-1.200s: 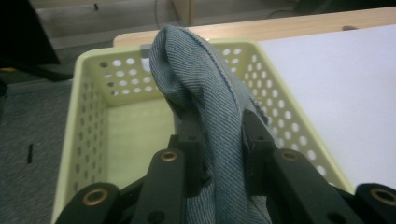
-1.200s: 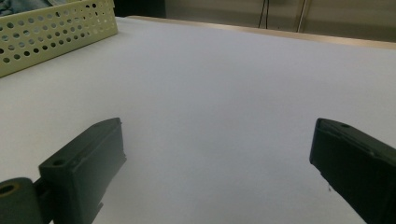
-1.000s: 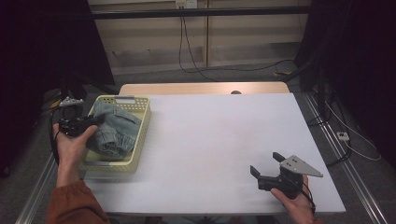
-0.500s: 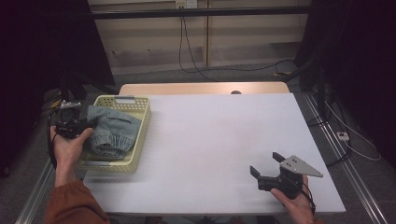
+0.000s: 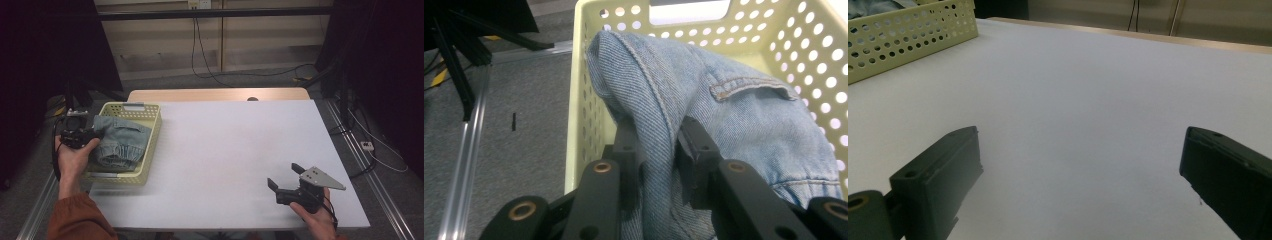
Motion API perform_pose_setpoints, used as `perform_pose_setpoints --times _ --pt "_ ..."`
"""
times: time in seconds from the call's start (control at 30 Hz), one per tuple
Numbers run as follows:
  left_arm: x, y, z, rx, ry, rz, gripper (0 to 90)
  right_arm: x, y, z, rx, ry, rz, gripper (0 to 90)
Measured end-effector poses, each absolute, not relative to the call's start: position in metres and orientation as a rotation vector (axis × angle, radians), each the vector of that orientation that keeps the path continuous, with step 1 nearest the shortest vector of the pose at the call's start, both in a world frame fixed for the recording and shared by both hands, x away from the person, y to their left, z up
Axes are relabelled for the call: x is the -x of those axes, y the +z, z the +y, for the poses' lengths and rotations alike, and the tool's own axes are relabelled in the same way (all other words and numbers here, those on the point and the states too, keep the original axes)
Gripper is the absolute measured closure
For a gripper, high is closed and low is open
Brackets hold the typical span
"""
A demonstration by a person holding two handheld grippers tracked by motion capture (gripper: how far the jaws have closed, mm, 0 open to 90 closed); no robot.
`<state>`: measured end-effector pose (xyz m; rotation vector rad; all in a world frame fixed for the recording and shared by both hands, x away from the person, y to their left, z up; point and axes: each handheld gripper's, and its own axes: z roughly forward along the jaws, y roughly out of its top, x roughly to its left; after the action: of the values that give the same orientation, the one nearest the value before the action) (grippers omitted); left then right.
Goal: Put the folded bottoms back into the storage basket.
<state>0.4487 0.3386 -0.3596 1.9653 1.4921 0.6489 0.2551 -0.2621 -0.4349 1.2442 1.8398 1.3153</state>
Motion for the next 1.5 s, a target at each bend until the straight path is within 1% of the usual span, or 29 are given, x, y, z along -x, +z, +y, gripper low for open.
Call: perform_pose_setpoints --times 0.27,0.47,0.7,1.0,1.1,1.17,1.23,1.3,1.4,1.5 --pt "-0.45 -0.361 0.339 -1.94 0.615 1.484 72.8 -0.256 -0.435 -0.262 -1.247 1.312 1.839 3.3" --pt "-0.453 -0.365 0.331 -1.972 0.612 1.467 72.2 -0.255 -0.435 -0.262 -1.245 1.314 1.84 3.3" --pt "-0.455 -0.369 0.33 -1.992 0.632 1.468 69.0 -0.255 -0.435 -0.262 -1.251 1.316 1.84 3.3" --pt "-0.452 -0.366 0.338 -1.932 0.636 1.489 65.0 -0.256 -0.436 -0.261 -1.243 1.31 1.852 3.3" --pt "-0.449 -0.365 0.34 -1.955 0.64 1.485 64.2 -0.256 -0.436 -0.261 -1.253 1.31 1.846 3.4" --pt "-0.449 -0.365 0.341 -1.942 0.634 1.495 64.2 -0.256 -0.436 -0.261 -1.248 1.308 1.851 3.5" --pt "-0.451 -0.368 0.339 -1.951 0.621 1.512 65.6 -0.256 -0.436 -0.261 -1.249 1.309 1.85 3.5" --pt "-0.453 -0.37 0.337 -1.966 0.638 1.525 65.9 -0.256 -0.436 -0.261 -1.248 1.307 1.851 3.5" --pt "-0.455 -0.371 0.338 -1.958 0.647 1.541 74.5 -0.256 -0.436 -0.261 -1.246 1.306 1.852 3.5" --pt "-0.459 -0.373 0.339 -1.958 0.645 1.557 79.2 -0.256 -0.436 -0.261 -1.252 1.303 1.855 3.6"
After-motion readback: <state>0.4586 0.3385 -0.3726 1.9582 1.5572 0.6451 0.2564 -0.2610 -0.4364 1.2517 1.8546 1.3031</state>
